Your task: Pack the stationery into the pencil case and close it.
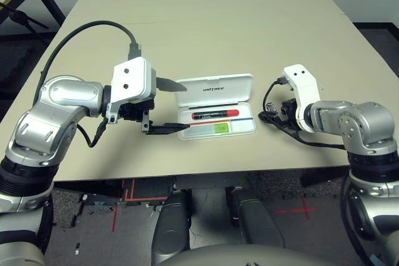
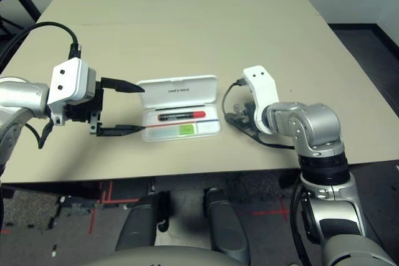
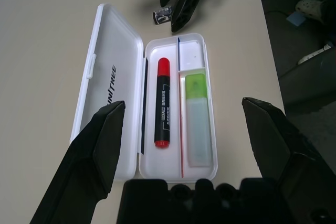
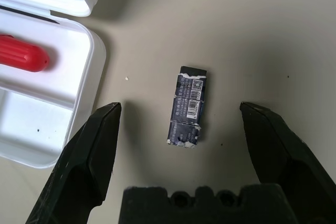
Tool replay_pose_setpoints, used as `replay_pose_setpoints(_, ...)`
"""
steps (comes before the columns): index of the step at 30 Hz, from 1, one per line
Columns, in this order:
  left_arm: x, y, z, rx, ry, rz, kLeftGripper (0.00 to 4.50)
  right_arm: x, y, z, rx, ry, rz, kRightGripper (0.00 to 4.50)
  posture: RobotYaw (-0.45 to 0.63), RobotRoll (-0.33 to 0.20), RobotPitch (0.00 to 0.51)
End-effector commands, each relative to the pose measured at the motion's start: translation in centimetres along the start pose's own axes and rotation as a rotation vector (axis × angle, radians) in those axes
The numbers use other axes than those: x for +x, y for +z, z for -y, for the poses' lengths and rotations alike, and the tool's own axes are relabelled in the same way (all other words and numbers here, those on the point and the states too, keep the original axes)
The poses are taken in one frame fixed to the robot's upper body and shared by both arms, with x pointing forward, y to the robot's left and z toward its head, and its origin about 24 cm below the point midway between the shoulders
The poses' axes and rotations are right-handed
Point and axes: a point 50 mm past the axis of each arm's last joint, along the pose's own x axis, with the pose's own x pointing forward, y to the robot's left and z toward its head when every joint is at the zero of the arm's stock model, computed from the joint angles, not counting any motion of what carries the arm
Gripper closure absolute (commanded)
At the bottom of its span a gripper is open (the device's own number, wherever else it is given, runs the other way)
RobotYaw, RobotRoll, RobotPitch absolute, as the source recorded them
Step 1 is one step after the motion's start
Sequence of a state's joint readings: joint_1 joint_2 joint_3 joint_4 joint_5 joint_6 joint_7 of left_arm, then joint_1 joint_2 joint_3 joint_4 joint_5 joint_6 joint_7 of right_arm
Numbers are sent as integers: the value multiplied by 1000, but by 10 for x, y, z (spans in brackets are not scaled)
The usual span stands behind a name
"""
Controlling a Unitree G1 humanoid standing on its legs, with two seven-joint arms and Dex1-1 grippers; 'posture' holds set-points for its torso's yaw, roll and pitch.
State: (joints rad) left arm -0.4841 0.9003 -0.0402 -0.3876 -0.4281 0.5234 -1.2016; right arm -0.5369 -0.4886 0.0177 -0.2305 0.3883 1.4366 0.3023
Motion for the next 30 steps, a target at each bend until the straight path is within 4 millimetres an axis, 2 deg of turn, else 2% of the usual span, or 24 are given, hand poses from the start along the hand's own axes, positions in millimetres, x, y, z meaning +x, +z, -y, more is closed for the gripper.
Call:
replay_pose_setpoints(1, 1, 3, 3, 14, -14, -4, 22, 11, -15, 0, 14, 6, -68, 0, -38, 0, 177)
replay_pose_setpoints(4, 1, 3, 4, 13, -16, -4, 0, 11, -15, 0, 9, 7, -66, 960, -38, 0, 176)
replay_pose_setpoints(13, 2, 4, 4, 15, -25, -6, 0, 5, -7, 1, -57, 9, -42, 4221, -40, 0, 177)
replay_pose_setpoints(22, 1, 3, 4, 15, -31, -17, 0, -20, 11, 7, -240, 91, -21, 4224, -40, 0, 176)
replay_pose_setpoints(26, 0, 2, 4, 11, -35, -26, 0, -40, 23, 23, -395, 146, -4, 4224, -49, 0, 175)
replay_pose_setpoints(30, -1, 0, 3, 5, -35, -31, 0, -57, 32, 34, -623, 284, -18, 4224, -67, 0, 173)
